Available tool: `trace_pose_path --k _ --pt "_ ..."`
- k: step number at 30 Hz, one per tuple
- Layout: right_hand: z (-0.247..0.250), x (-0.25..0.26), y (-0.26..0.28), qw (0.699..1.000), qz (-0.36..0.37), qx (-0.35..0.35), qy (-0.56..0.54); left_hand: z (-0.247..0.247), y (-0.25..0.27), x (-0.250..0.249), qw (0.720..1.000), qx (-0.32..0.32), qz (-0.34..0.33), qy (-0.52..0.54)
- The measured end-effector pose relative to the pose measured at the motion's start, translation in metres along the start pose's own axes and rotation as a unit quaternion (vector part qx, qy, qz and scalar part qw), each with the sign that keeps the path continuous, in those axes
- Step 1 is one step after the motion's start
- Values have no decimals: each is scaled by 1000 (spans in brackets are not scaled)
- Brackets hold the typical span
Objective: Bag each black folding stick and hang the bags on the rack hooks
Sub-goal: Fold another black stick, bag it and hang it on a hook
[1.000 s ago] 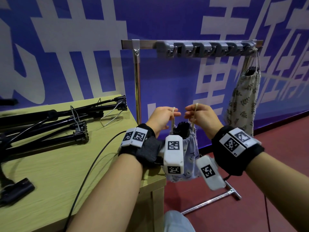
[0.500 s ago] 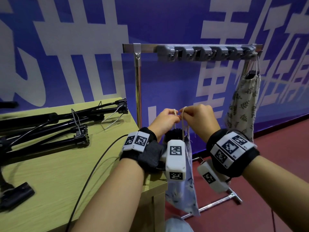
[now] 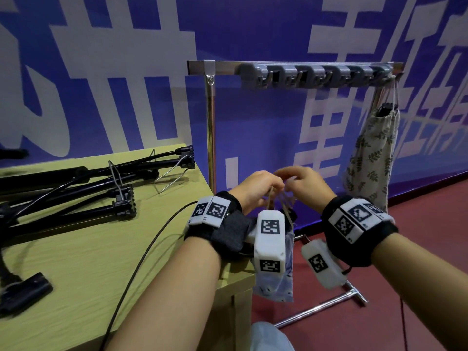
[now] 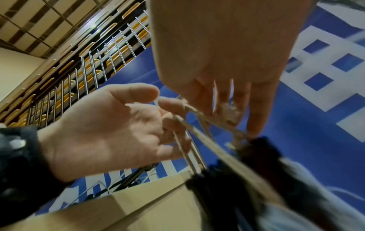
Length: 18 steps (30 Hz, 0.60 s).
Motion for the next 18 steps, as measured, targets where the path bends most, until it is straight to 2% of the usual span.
trace_pose_path --k 3,6,9,14,18 --pt "-16 -2 7 993 -7 103 -59 0 -1 -7 999 -32 -32 7" --pt "-15 -12 2 982 -42 103 -150 -7 -8 -23 998 -45 -38 -16" --pt "3 -27 -15 992 -8 42 -116 -25 -16 -51 996 -12 -51 -66" --pt "47 -40 -29 995 18 -81 -56 -35 -36 -91 991 6 -66 -114" --pt "86 -57 -42 980 12 -170 -103 -52 -60 -109 990 36 -68 -119"
Point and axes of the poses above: each hand's wrist, its own y-axis away from the middle knuckle, its own z-axis out of the back of the hand, x = y × z, the point moved 4 cm from there along -y, towards the middle knuckle, and after that the axes turned 2 degrees about z, right-handed, at the moved point
